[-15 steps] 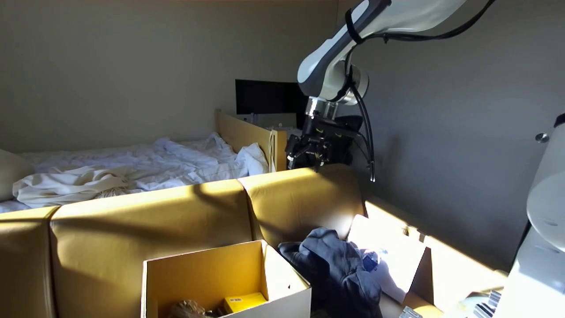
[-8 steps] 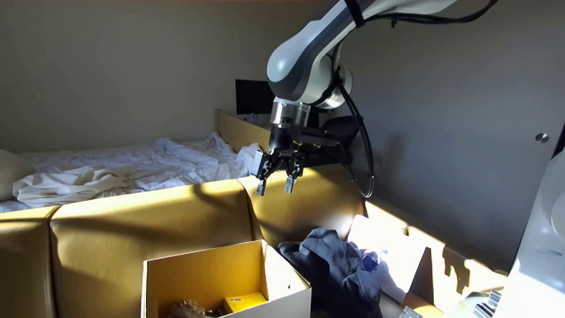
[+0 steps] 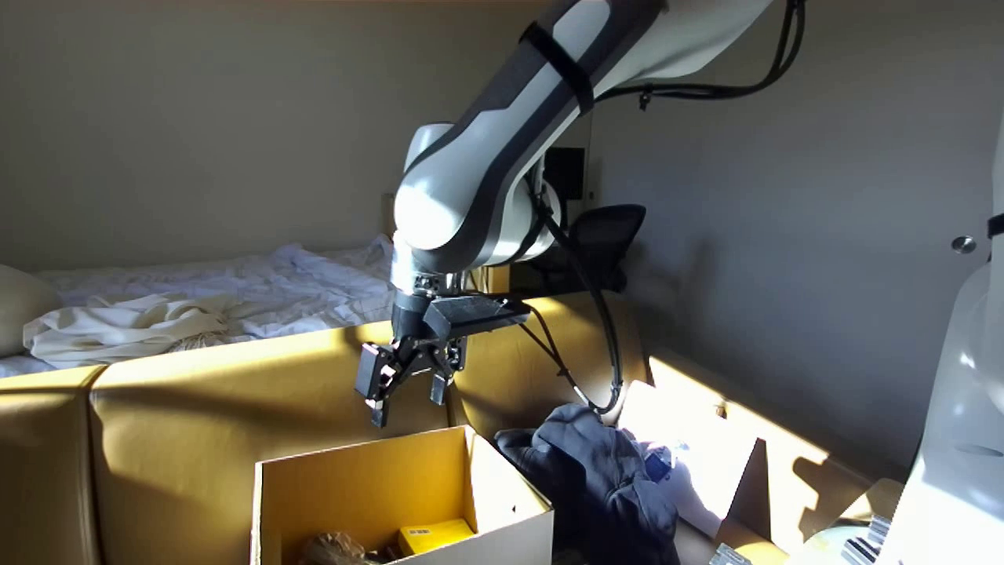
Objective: Remove the black hood and the plastic bag, and put them on the couch
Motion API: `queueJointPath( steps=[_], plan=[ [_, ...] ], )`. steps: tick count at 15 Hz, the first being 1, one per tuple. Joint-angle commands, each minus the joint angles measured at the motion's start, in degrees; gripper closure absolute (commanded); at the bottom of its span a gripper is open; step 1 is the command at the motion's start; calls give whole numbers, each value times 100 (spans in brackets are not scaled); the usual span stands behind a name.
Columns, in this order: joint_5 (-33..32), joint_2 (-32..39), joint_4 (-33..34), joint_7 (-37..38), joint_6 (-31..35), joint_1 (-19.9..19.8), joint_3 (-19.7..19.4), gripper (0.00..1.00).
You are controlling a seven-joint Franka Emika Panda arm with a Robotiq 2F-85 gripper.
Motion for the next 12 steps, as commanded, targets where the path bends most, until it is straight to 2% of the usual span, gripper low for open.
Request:
queueJointPath(
  steps=[1, 6, 9, 12],
  plan=[
    [-40, 156, 88, 8, 24, -15, 9, 0],
    [-46, 315, 240, 8, 34, -24, -11, 0],
    [-554, 491, 290, 555, 175, 140, -159, 0],
    [-736, 763, 380, 599, 338, 139, -213, 0]
  ],
)
